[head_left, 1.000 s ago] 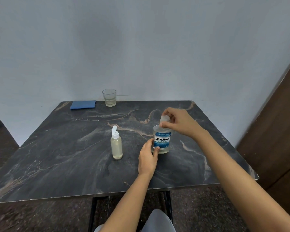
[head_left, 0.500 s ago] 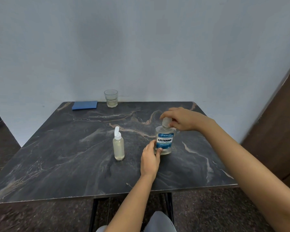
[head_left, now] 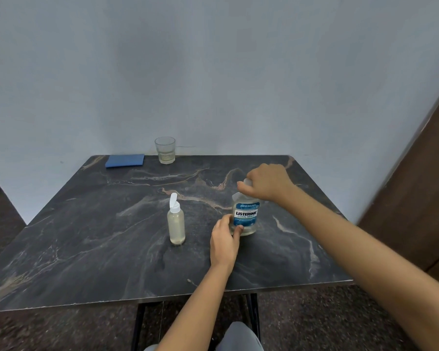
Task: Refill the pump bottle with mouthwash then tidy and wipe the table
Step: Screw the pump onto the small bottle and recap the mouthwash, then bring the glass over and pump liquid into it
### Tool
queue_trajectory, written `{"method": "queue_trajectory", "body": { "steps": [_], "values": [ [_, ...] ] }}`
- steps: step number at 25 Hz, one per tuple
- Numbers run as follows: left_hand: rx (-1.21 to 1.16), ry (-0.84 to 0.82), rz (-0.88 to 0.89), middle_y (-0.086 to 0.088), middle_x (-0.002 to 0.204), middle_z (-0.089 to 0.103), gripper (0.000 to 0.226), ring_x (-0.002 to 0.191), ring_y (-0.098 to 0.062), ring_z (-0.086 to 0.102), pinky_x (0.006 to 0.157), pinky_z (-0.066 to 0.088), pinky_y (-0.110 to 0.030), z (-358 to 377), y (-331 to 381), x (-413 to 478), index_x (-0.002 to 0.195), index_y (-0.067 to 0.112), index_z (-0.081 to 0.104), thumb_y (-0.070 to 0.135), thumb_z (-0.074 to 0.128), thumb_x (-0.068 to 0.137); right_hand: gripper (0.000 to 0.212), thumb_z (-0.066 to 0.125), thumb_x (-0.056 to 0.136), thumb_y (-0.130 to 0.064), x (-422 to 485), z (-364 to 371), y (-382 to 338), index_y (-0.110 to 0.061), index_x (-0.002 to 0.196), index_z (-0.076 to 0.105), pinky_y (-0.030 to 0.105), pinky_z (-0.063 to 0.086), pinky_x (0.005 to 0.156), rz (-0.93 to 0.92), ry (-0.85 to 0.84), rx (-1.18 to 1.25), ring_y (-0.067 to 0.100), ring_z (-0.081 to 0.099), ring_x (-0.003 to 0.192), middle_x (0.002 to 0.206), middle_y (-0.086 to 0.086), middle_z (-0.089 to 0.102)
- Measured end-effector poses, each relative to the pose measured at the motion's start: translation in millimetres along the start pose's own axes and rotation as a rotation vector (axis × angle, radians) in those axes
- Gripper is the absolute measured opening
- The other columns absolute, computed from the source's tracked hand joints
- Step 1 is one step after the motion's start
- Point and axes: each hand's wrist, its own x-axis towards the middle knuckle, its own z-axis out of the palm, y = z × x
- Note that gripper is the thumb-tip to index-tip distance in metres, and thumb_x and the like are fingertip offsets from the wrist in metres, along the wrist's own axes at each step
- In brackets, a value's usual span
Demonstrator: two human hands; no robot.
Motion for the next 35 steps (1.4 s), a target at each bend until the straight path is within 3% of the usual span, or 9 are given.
{"method": "queue_trajectory", "body": {
  "steps": [6, 11, 15, 18, 21, 25, 29, 32, 35],
  "values": [
    [-0.021, 0.010, 0.013, -0.001, 0.119, 0.062, 0.029, 0.112, -0.017, 0.056, 0.095, 0.046, -0.033, -2, -4, 1, 0.120, 0.015, 0.057, 0.023, 0.061, 0.092, 0.051, 0.034, 0.090, -0.048, -8, 4, -25, -0.013, 0.054, 0.043, 0.023, 0.025, 0.049, 0.369, 0.008, 0.085, 0.020, 0.048, 0.059, 0.057, 0.000, 0.043],
    [-0.102, -0.003, -0.034, -0.002, 0.116, 0.062, 0.028, 0.108, -0.015, 0.056, 0.093, 0.047, -0.031, -4, 0, 0, 0.115, 0.013, 0.059, 0.021, 0.066, 0.089, 0.053, 0.032, 0.093, -0.053, -17, 4, -33, -0.011, 0.074, 0.057, 0.027, 0.033, 0.056, 0.449, 0.026, 0.151, 0.022, 0.049, 0.064, 0.073, 0.005, 0.052],
    [-0.100, -0.098, -0.123, -0.003, 0.124, 0.056, 0.041, 0.117, -0.019, 0.053, 0.093, 0.042, -0.025, -20, 5, 5, 0.125, 0.014, 0.052, 0.023, 0.068, 0.088, 0.072, 0.028, 0.083, -0.078, -31, 4, -31, -0.012, 0.079, 0.055, 0.031, 0.039, 0.063, 0.517, -0.028, 0.299, 0.022, 0.054, 0.071, 0.078, 0.004, 0.056],
    [-0.137, -0.090, -0.104, 0.000, 0.124, 0.059, 0.042, 0.118, -0.014, 0.055, 0.097, 0.043, -0.022, -45, 0, -6, 0.125, 0.015, 0.054, 0.026, 0.070, 0.087, 0.066, 0.034, 0.086, -0.072, -47, -3, -35, -0.011, 0.089, 0.056, 0.033, 0.040, 0.067, 0.579, -0.077, 0.424, 0.026, 0.059, 0.082, 0.089, 0.007, 0.061],
    [-0.221, -0.037, -0.054, 0.008, 0.100, 0.070, 0.023, 0.098, -0.007, 0.065, 0.084, 0.049, -0.015, -89, -15, -26, 0.102, 0.022, 0.064, 0.030, 0.075, 0.082, 0.038, 0.044, 0.093, -0.046, -61, -7, -63, -0.011, 0.099, 0.058, 0.034, 0.039, 0.068, 0.522, 0.011, 0.424, 0.032, 0.062, 0.094, 0.098, 0.010, 0.066],
    [-0.173, 0.118, -0.062, 0.007, 0.074, 0.071, 0.007, 0.072, -0.008, 0.066, 0.070, 0.051, -0.022, -161, -43, -27, 0.078, 0.026, 0.069, 0.029, 0.074, 0.083, 0.021, 0.049, 0.094, -0.035, -51, 11, -118, -0.015, 0.087, 0.052, 0.031, 0.037, 0.061, 0.277, 0.049, 0.696, 0.024, 0.058, 0.076, 0.077, -0.001, 0.061],
    [-0.117, 0.286, -0.142, 0.005, 0.091, 0.069, 0.012, 0.087, -0.011, 0.065, 0.077, 0.049, -0.018, -199, -70, 11, 0.094, 0.021, 0.064, 0.023, 0.071, 0.085, 0.012, 0.055, 0.092, -0.023, 14, 62, -130, -0.015, 0.084, 0.051, 0.025, 0.036, 0.062, 0.369, -0.125, 1.079, 0.015, 0.051, 0.071, 0.073, -0.005, 0.053],
    [-0.087, 0.329, -0.206, -0.003, 0.108, 0.066, 0.030, 0.097, -0.015, 0.062, 0.088, 0.048, -0.026, -196, -89, 53, 0.109, 0.012, 0.059, 0.023, 0.072, 0.085, 0.006, 0.052, 0.092, -0.013, 59, 106, -145, -0.014, 0.086, 0.049, 0.025, 0.037, 0.069, 0.437, -0.046, 1.082, 0.018, 0.051, 0.080, 0.091, 0.004, 0.056],
    [-0.056, 0.311, -0.249, -0.007, 0.125, 0.058, 0.048, 0.108, -0.016, 0.056, 0.088, 0.041, -0.024, -183, -103, 104, 0.123, 0.010, 0.051, 0.028, 0.073, 0.083, 0.005, 0.049, 0.092, -0.010, 99, 141, -156, -0.014, 0.091, 0.047, 0.035, 0.044, 0.083, 0.410, 0.063, 1.035, 0.022, 0.047, 0.093, 0.103, 0.009, 0.049]
  ]
}}
